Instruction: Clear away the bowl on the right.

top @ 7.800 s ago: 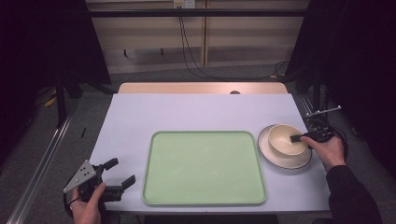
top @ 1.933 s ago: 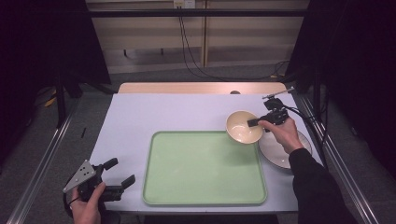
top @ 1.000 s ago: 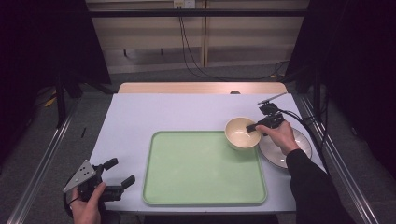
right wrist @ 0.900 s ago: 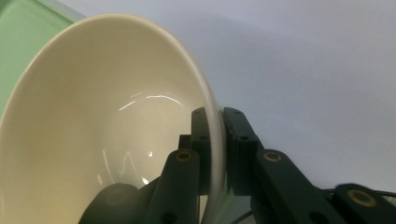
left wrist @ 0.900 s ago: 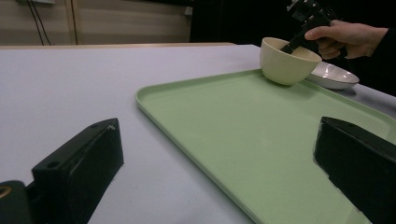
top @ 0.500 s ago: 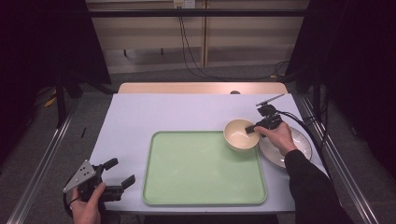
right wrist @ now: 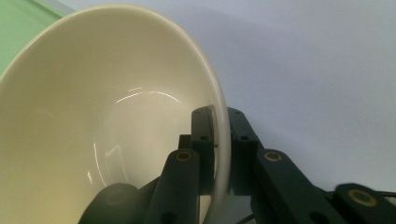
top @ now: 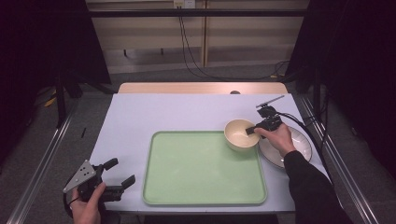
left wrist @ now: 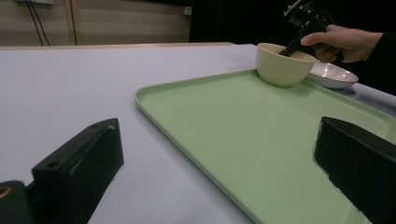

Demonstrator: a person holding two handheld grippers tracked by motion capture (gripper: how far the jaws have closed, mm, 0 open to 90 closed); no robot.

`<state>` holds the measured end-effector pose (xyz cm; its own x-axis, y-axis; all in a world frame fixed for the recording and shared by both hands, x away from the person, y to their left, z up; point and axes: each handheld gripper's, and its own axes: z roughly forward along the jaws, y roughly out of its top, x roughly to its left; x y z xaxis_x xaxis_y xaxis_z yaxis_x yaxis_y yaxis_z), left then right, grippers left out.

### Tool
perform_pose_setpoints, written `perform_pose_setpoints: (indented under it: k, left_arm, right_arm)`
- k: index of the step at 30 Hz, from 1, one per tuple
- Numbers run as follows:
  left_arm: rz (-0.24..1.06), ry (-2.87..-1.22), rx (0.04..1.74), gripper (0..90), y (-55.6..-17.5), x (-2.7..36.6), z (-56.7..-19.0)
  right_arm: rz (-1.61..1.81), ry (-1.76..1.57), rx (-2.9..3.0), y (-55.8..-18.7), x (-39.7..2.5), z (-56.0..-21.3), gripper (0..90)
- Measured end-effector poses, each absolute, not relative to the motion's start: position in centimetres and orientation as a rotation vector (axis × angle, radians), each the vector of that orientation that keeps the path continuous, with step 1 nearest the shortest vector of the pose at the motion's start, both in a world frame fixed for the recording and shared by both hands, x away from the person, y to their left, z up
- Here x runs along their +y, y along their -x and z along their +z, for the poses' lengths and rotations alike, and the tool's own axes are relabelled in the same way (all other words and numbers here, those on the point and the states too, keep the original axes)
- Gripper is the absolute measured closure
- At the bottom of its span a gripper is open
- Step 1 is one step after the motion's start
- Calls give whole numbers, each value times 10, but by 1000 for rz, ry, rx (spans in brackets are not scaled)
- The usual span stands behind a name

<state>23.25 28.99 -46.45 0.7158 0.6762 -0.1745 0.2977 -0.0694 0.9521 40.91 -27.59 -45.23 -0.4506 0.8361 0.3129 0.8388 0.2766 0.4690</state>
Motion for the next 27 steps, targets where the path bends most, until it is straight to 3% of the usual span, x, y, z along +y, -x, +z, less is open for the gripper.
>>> perform_pose_setpoints:
  k: [7,13,20,22,23,24,25,27]
  left_arm:
    - [374,-1661,796,15,-233,290,-465]
    - [372,-1654,800,15,-233,290,-465]
    - [373,-1658,802,15,-233,290,-465]
    - [374,-1653,804,15,-233,290,-465]
    - [374,-1653,804,15,-233,290,-465]
    - [374,-1659,802,15,-233,290,-465]
    - [374,-1659,802,15,-233,290,-465]
    - [375,-1652,807,15,-233,290,-465]
  right_arm:
    - [-980,1626,-2540,-407,-275,-454,832]
    - [-1001,1660,-2542,-407,-276,-454,701]
    - [-1089,1657,-2568,-406,-276,-452,531]
    - [-1101,1650,-2567,-406,-277,-452,418]
    - [-1101,1650,-2567,-406,-277,-452,418]
    - [-1129,1675,-2568,-406,-277,-451,316]
    - [-1129,1675,-2568,-406,-277,-451,316]
    - [-1147,1683,-2563,-406,-278,-450,216]
